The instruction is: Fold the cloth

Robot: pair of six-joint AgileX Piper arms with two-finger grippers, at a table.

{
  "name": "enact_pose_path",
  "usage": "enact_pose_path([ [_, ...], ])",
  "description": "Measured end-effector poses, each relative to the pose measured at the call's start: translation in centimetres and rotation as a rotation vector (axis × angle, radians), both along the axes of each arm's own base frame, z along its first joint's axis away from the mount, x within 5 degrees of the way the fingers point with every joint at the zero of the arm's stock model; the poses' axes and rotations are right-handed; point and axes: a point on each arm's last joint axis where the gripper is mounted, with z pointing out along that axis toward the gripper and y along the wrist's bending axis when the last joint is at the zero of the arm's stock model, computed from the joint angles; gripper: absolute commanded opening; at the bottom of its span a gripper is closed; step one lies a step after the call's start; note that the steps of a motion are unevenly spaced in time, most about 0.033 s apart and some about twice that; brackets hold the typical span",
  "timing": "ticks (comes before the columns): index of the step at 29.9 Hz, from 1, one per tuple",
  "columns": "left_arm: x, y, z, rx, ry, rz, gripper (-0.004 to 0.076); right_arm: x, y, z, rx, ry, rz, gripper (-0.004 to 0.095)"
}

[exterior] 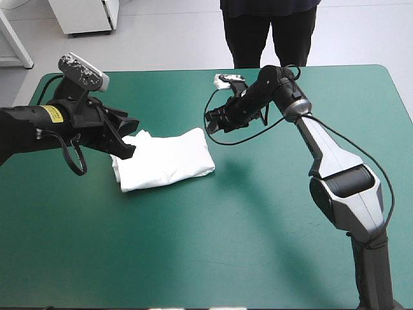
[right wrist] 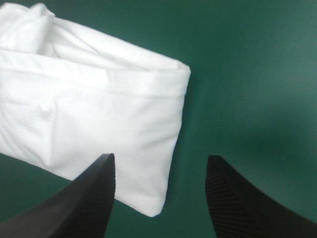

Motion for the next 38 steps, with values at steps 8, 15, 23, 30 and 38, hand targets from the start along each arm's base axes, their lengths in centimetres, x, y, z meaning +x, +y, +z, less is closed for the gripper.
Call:
enact_pose_path([
  [8, 0.0, 0.0, 0.0, 0.006, -0.003, 0.0, 0.0355, -0.1, 1.3, -2.5, 0.011, 0.061, 0.04, 0.0527],
  [15, 0.0, 0.0, 0.0, 0.007, -0.004, -0.001, 0.0355, -0.3, 3.2, -5.1, 0.016, 0.117, 0.076, 0.0527],
  [23, 0.0, 0.0, 0.0, -0.002, 0.0, -0.005, 0.0355, -0.5, 4.8, -7.5, 0.014, 0.158, 0.103, 0.0523],
  [30, -0.3, -0.2, 0.2, -0.026, 0.004, -0.017, 0.0354, -0.3, 4.9, -8.4, 0.02, 0.176, 0.103, 0.0226],
  [38, -1.5, 0.2, 0.8, -0.044, -0.023, -0.015, 0.0354, 0.0, 4.7, -9.0, -0.012, 0.16, 0.109, -0.0009],
])
